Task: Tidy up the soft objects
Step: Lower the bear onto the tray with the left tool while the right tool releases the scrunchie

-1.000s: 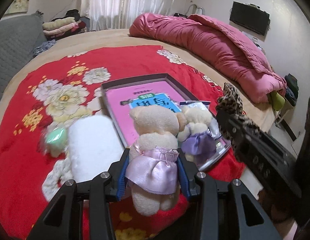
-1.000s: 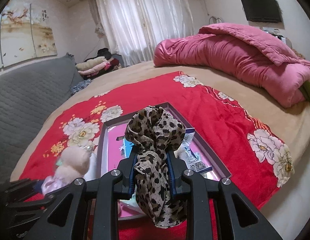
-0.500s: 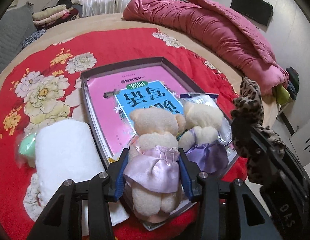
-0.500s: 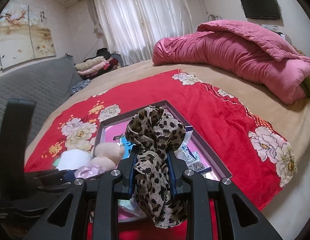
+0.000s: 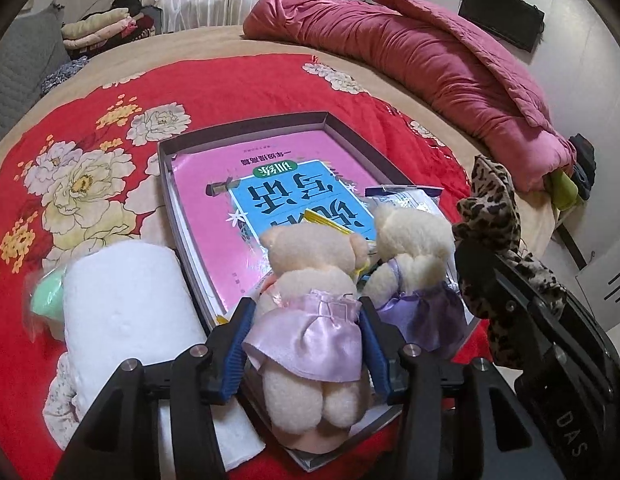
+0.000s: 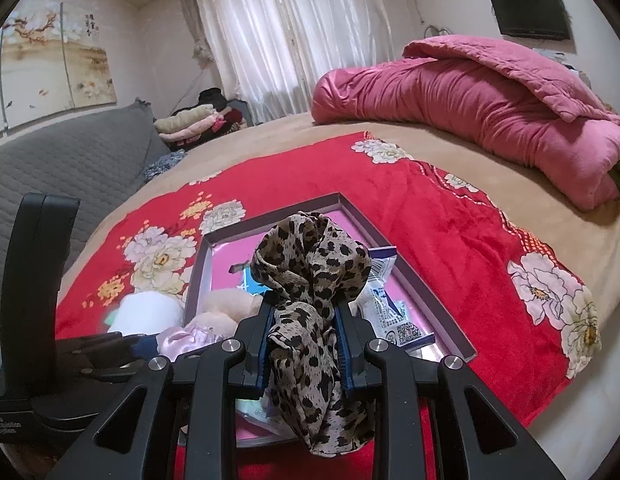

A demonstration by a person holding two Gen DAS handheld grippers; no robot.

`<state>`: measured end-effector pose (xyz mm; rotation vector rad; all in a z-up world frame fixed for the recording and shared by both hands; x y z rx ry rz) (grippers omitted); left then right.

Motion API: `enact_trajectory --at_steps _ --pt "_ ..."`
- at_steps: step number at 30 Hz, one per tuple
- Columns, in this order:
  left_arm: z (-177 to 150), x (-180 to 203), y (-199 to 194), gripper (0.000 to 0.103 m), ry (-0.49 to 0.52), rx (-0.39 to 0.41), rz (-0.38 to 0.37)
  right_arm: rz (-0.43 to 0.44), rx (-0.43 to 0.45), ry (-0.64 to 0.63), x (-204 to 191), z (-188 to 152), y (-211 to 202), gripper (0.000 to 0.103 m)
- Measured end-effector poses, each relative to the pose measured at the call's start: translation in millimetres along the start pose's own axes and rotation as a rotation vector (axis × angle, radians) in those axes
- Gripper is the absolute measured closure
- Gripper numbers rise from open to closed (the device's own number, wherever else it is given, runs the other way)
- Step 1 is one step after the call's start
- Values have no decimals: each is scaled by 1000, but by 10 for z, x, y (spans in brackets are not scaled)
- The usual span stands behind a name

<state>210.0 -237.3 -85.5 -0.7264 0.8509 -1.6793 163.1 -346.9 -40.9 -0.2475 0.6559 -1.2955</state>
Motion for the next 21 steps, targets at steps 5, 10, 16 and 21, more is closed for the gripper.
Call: enact_trajectory --at_steps 5,10,16,21 --pt "11 -40 -12 47 -7 4 4 -1 -2 5 16 1 11 74" --pt "27 -99 -95 47 -18 20 -7 -6 -15 3 22 -15 65 74" --pt "1 -222 -193 43 -30 36 5 0 -23 -17 -35 -11 155 74" --pt "-45 -325 -349 43 -24 65 13 27 -45 -42 -153 -8 345 70"
Point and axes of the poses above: each gripper's, at about its wrist camera, not at the fingertips, and y roughly the way its jaws point, x to its right, z to its top, the point moved 7 cm from there along y, roughly the way its jaws point, and after that the axes turned 9 degrees about z, right-handed, at the moved point
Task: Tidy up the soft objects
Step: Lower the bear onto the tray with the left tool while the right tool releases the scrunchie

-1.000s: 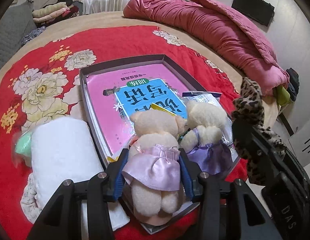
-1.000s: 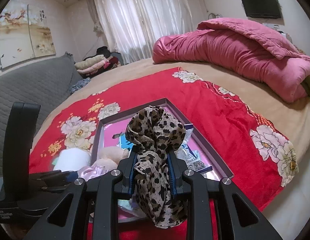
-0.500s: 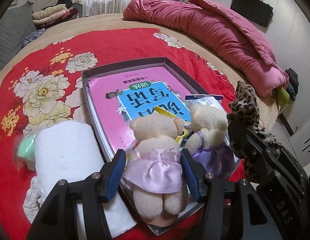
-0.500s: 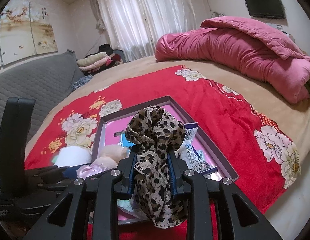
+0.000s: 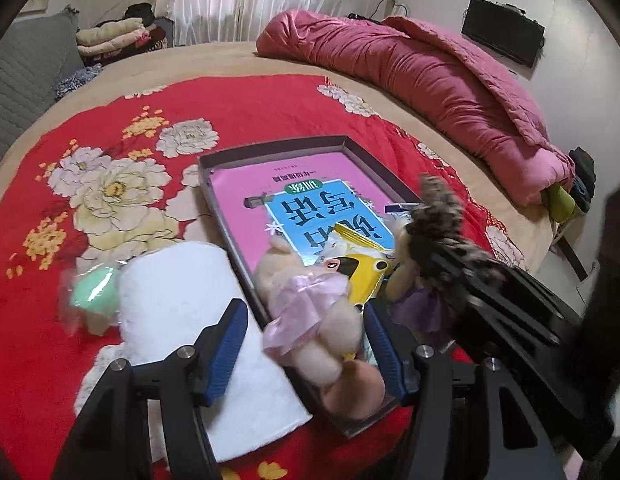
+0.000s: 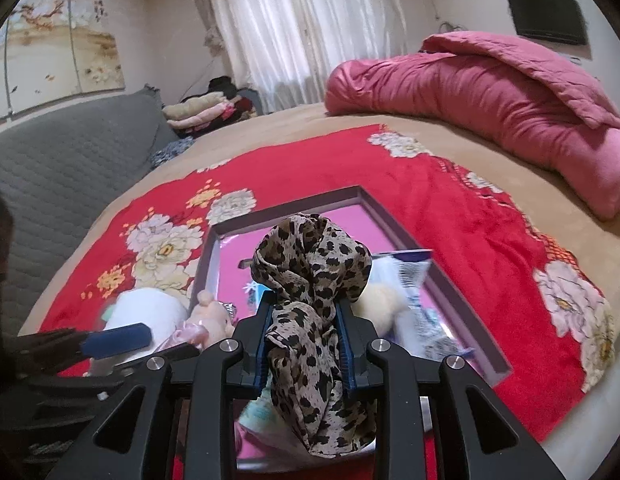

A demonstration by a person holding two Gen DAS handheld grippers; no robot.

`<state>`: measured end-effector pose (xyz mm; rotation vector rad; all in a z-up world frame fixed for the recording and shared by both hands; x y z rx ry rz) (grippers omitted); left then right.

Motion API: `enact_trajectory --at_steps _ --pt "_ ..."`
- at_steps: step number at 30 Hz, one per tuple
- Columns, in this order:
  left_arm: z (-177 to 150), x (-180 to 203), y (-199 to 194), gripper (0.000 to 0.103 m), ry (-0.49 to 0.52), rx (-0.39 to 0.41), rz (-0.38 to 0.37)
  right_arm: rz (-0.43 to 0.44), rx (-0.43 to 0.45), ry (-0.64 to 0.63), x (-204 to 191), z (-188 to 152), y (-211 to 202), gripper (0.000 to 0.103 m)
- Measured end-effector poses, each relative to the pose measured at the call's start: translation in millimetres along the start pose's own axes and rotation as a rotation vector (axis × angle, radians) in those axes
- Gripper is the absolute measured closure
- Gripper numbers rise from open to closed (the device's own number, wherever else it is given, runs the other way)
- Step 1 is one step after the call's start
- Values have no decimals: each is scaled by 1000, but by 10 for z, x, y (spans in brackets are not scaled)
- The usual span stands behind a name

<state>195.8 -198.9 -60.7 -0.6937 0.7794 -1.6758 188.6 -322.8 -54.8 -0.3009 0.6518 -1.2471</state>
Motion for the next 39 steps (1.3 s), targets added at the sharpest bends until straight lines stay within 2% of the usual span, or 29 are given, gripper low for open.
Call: enact_trajectory --at_steps 4,6,10,16,22,31,39 --pt "-30 -37 -94 43 19 16 21 17 -10 -14 -56 3 115 60" --pt "-44 -50 -118 43 20 18 26 18 -13 -25 -82 -3 152 60" --pt "-65 -68 -152 43 16 19 23 28 -14 -30 -110 -5 173 45" --pt "-89 -99 -187 43 5 19 25 44 -6 -20 -122 0 152 33" --pt "-125 -129 -201 43 0 14 31 52 16 -19 -137 23 87 29" --pt "-175 -128 -261 43 -5 16 28 60 47 46 -31 42 -35 28" --pt "-186 -135 -368 43 -18 30 20 56 60 40 -66 47 -110 28"
Point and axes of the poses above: each gripper's, at about its wrist camera, not at the fingertips, and y roughly the way its jaws point, x to its right, z to its top, the point moved 7 cm from there along y, roughly the way its jaws point, and after that the axes turned 9 degrees about z, right-handed, at the moved point
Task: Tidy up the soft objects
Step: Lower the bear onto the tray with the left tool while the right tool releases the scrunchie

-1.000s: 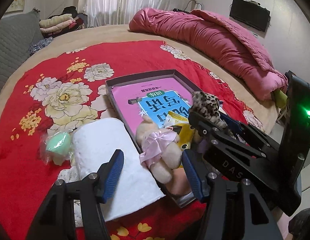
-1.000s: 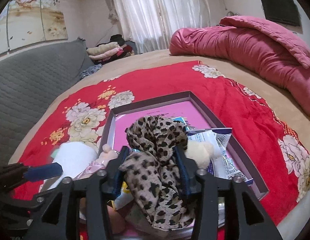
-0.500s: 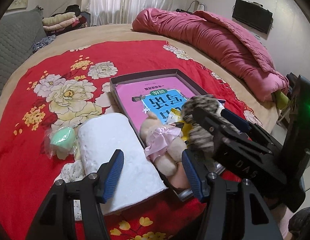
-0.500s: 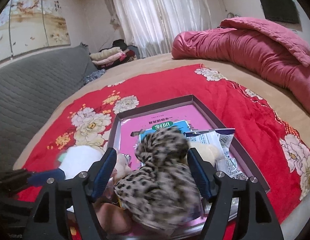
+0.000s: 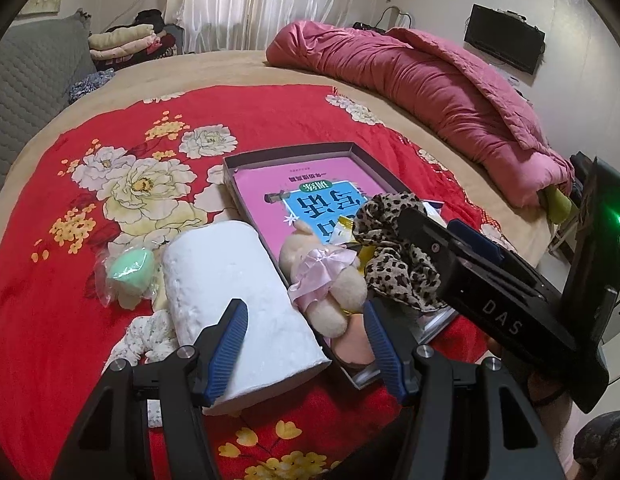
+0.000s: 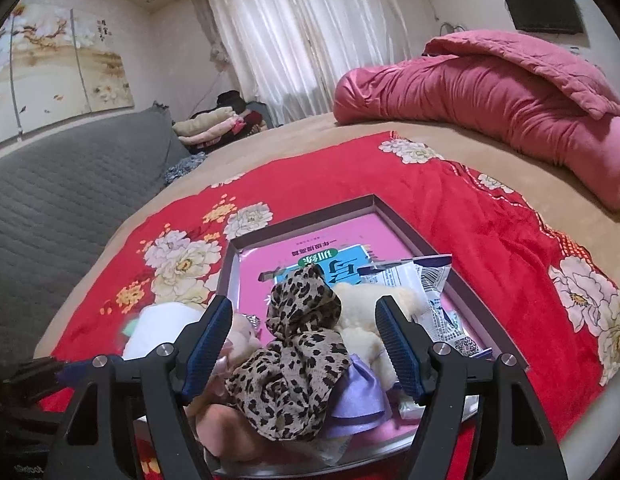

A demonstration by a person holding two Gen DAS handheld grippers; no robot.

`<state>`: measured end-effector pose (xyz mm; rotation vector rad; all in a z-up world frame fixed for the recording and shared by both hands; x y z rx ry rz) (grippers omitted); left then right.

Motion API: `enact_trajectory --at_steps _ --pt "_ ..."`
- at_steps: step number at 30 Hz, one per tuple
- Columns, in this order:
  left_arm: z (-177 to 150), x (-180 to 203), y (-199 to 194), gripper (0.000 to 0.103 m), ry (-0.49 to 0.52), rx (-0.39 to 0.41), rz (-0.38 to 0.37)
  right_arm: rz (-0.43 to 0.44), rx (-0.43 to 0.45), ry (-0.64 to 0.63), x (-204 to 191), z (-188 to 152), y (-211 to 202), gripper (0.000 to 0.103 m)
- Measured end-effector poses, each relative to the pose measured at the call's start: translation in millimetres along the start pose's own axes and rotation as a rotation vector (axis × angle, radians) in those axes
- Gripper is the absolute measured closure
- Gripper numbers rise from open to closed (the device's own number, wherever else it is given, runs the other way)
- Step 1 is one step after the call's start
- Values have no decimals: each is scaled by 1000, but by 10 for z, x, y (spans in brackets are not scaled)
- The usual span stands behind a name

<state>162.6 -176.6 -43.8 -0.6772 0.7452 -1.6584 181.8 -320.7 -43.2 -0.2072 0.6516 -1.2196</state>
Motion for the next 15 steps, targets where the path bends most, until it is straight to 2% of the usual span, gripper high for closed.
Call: enact_trajectory --at_steps 15 --pt "-76 -148 -216 43 -35 24 3 -27 22 -42 -163 13 -208 27"
Point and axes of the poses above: each gripper's, at about its wrist camera, not at the fingertips, and y roughly the way its jaws point, x to its right, z to its top, the point moved 7 cm from there along y, roughly the way its jaws point, and after that the axes turned 9 degrees about z, right-handed, at the moved point
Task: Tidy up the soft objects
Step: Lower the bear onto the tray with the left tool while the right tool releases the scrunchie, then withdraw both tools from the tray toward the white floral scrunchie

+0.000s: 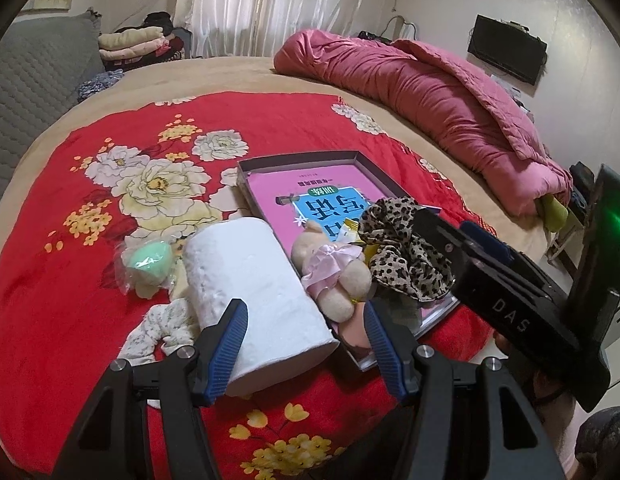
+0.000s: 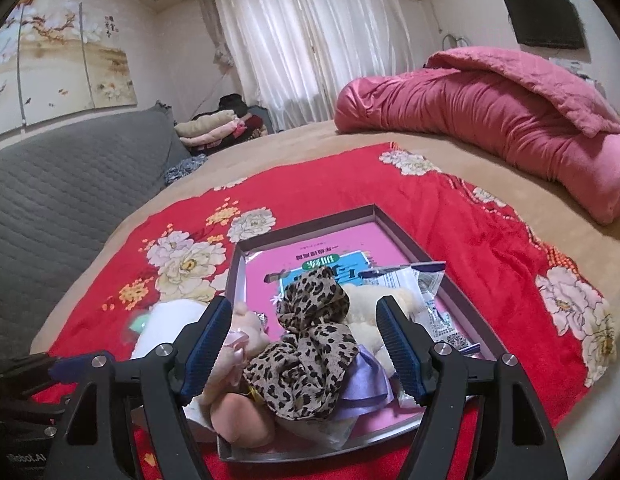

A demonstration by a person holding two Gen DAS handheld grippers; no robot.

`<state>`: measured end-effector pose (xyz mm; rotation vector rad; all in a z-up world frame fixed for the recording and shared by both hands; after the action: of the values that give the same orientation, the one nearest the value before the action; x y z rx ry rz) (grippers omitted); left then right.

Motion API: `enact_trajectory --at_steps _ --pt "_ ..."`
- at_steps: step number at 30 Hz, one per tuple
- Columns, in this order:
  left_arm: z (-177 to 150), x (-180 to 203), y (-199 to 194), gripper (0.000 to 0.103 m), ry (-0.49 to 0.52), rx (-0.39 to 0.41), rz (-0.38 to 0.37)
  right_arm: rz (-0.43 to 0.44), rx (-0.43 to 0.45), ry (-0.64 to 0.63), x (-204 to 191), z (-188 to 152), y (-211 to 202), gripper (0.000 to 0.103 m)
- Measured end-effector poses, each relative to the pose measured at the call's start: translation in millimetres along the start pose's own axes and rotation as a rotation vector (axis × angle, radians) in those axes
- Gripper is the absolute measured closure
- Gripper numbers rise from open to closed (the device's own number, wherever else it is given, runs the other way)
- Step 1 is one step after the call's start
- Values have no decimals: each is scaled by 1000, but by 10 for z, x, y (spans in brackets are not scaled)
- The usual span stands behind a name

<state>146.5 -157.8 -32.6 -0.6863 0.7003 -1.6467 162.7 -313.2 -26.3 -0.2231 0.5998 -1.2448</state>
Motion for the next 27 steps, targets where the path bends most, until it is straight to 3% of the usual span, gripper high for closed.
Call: enact_trajectory --at_steps 11,17,27 --pt "-75 -280 -199 43 -43 27 23 10 30 -37 -241 70 -148 27" --pt "-193 -676 -306 43 -98 28 68 40 31 -61 -436 77 -210 27" --pt "-494 -1243 -227 43 -165 -35 123 72 23 -140 -806 35 -245 27"
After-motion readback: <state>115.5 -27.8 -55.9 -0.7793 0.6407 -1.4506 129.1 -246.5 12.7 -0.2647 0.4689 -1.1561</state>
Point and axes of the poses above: each gripper's, at about its wrist camera, not at the fingertips, and y roughly the way its jaws point, x to its right, z to its top, the point moved 7 cm from there along y, roughly the way its jaws point, and after that the axes turned 9 degrees about z, right-handed, at the moved point
